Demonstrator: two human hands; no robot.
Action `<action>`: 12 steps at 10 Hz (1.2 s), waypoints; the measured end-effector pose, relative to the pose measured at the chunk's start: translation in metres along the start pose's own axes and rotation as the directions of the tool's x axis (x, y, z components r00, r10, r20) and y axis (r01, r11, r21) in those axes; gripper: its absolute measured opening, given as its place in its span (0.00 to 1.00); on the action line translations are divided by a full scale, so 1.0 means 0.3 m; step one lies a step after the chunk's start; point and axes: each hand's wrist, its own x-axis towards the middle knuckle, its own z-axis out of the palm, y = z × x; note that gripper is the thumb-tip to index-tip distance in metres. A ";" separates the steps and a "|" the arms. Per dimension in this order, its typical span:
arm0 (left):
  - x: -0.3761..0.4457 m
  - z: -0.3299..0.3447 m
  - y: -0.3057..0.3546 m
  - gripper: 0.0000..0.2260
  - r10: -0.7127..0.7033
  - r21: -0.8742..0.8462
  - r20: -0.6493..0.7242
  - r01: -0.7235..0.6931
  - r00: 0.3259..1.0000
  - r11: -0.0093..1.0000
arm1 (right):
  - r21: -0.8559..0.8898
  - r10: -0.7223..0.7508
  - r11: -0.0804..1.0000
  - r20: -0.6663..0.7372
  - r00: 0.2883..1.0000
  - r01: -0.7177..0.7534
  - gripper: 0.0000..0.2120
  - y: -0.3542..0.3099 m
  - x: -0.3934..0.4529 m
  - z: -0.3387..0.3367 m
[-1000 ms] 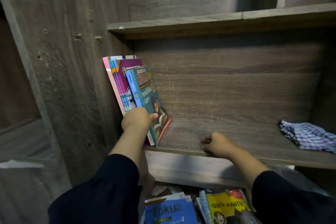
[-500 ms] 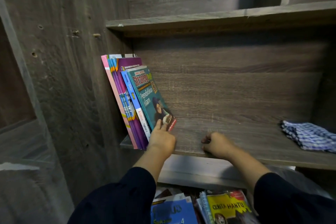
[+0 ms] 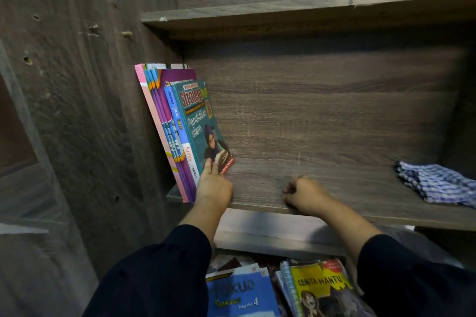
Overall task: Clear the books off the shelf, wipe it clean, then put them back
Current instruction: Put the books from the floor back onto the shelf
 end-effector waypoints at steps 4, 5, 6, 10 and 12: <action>-0.111 0.001 0.002 0.11 0.122 -0.003 -0.249 -0.126 0.961 0.992 | 0.128 -0.092 0.988 0.012 0.996 0.090 0.07 -0.014 -0.082 -0.014; -0.178 0.038 0.014 0.09 0.140 -0.072 -0.443 -0.191 0.886 0.979 | 0.182 -0.163 0.971 0.037 0.986 0.154 0.08 -0.053 -0.130 0.003; -0.261 0.134 0.057 0.10 0.153 -0.116 -0.404 -0.216 0.902 0.969 | 0.135 -0.167 0.977 -0.017 0.986 0.168 0.08 -0.069 -0.166 0.044; -0.370 0.588 0.251 0.18 0.084 -0.409 0.361 0.077 0.929 0.909 | -0.025 0.148 0.988 0.457 0.877 -0.154 0.14 0.045 -0.190 0.670; -0.353 0.874 0.342 0.14 0.061 -0.602 0.700 0.541 0.712 0.587 | -0.050 0.321 0.927 0.617 0.718 -0.371 0.03 0.169 -0.133 0.917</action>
